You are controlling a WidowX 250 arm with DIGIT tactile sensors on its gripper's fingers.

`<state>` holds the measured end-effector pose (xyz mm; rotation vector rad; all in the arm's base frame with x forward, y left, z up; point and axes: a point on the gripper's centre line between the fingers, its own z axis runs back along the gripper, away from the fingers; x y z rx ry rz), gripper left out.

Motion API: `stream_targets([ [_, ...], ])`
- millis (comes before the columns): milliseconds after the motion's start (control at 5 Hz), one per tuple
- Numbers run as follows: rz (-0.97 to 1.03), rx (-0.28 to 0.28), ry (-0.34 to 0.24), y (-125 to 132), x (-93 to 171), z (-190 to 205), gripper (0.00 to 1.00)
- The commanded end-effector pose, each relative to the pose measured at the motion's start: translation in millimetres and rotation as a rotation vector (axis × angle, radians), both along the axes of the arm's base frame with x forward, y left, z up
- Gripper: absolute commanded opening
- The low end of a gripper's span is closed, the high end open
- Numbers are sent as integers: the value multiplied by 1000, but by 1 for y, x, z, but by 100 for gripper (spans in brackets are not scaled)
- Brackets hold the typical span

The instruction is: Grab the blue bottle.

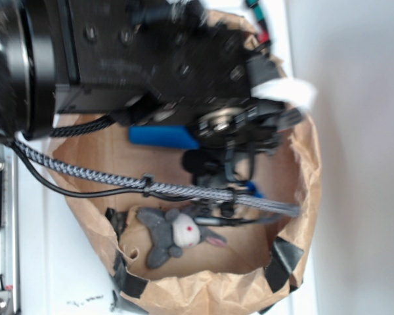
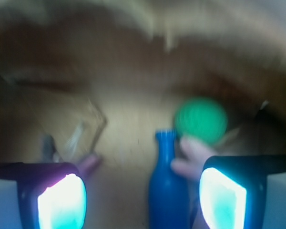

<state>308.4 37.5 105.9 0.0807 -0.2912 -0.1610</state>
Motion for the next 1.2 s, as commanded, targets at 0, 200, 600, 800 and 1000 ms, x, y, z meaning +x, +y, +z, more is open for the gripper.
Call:
stream_targets([
  [0, -44, 49, -32, 5, -23, -26, 100],
  [200, -54, 77, 3, 11, -25, -49, 100],
  [600, -41, 143, 51, 14, -12, -94, 100],
  [800, -13, 144, 55, 11, -7, -94, 0],
  [1000, -13, 119, 36, 11, -10, -75, 0],
])
